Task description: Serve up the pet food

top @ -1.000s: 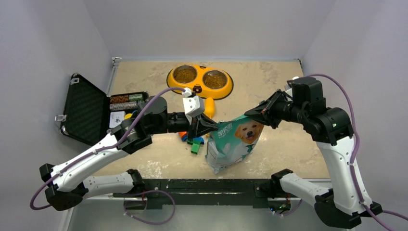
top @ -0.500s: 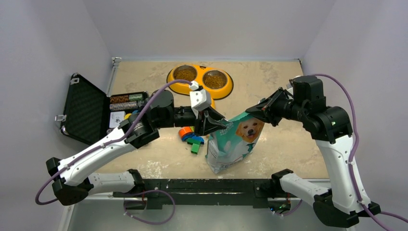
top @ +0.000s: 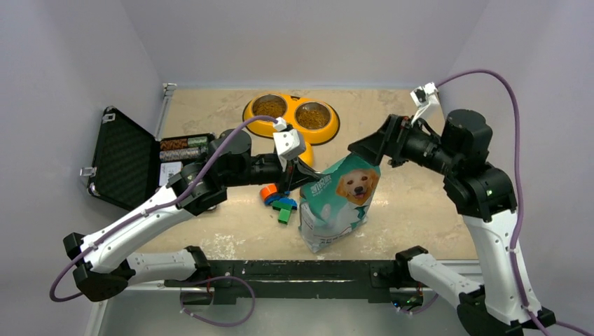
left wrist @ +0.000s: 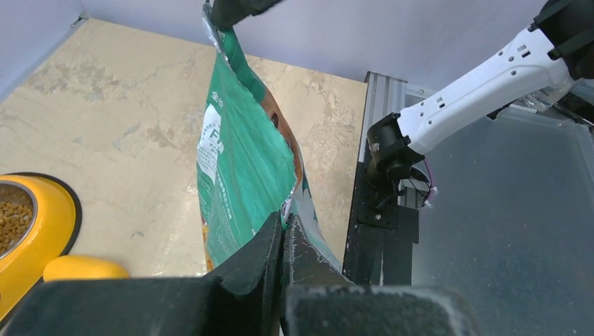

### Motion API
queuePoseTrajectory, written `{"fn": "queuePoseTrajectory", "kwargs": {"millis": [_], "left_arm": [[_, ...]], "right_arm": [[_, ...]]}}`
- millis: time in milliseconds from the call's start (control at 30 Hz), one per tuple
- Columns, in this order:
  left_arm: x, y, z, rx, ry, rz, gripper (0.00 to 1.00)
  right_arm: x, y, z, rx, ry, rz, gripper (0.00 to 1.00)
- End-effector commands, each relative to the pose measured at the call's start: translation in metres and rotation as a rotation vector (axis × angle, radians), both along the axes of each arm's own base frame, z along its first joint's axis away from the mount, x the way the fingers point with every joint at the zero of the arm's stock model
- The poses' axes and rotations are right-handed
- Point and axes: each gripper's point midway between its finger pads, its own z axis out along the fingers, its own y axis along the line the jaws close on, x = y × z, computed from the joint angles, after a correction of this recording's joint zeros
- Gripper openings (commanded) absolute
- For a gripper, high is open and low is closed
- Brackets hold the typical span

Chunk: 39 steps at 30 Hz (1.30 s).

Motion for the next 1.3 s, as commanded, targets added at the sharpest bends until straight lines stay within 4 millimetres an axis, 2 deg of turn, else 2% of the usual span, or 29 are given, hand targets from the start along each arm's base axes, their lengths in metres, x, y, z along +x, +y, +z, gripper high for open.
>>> {"fn": "queuePoseTrajectory", "kwargs": {"millis": [0, 67, 133, 233, 300, 367, 467, 633, 833, 1067, 1200, 1267], "left_arm": [[-0.015, 0.020, 0.029, -0.086, 0.019, -0.025, 0.00], [-0.015, 0.026, 0.029, -0.083, 0.030, -0.013, 0.00], [-0.011, 0.032, 0.028, -0.076, 0.036, 0.007, 0.00], [-0.005, 0.042, 0.030, -0.093, 0.052, 0.042, 0.00], [-0.003, 0.047, 0.034, -0.113, 0.062, 0.051, 0.00], [-0.004, 0.051, 0.039, -0.130, 0.067, 0.049, 0.00], [-0.011, 0.053, 0.047, -0.150, 0.069, 0.015, 0.00], [-0.025, 0.054, 0.051, -0.160, 0.106, -0.044, 0.00], [-0.026, 0.057, 0.048, -0.157, 0.105, -0.039, 0.00], [-0.026, 0.056, 0.049, -0.162, 0.112, -0.045, 0.00], [-0.027, 0.056, 0.045, -0.156, 0.125, -0.050, 0.00], [-0.027, 0.056, 0.044, -0.154, 0.131, -0.046, 0.00]], "right_arm": [[-0.002, 0.002, 0.028, -0.171, -0.589, 0.235, 0.92], [-0.005, 0.003, 0.031, -0.178, -0.637, 0.300, 0.92], [0.000, -0.001, 0.026, -0.182, -0.631, 0.337, 0.91], [0.004, -0.009, 0.024, -0.116, -0.618, 0.391, 0.91], [-0.003, -0.001, 0.020, -0.040, -0.595, 0.497, 0.90], [-0.004, 0.003, 0.008, 0.013, -0.521, 0.575, 0.85], [0.007, 0.003, -0.008, 0.031, -0.484, 0.594, 0.84], [0.029, 0.003, -0.013, 0.056, -0.475, 0.602, 0.84], [0.046, 0.003, -0.025, 0.063, -0.429, 0.632, 0.80], [0.043, 0.012, -0.041, 0.117, -0.391, 0.706, 0.77], [0.033, 0.028, -0.040, 0.126, -0.398, 0.769, 0.76], [0.031, 0.034, -0.045, 0.133, -0.387, 0.793, 0.72]]}}
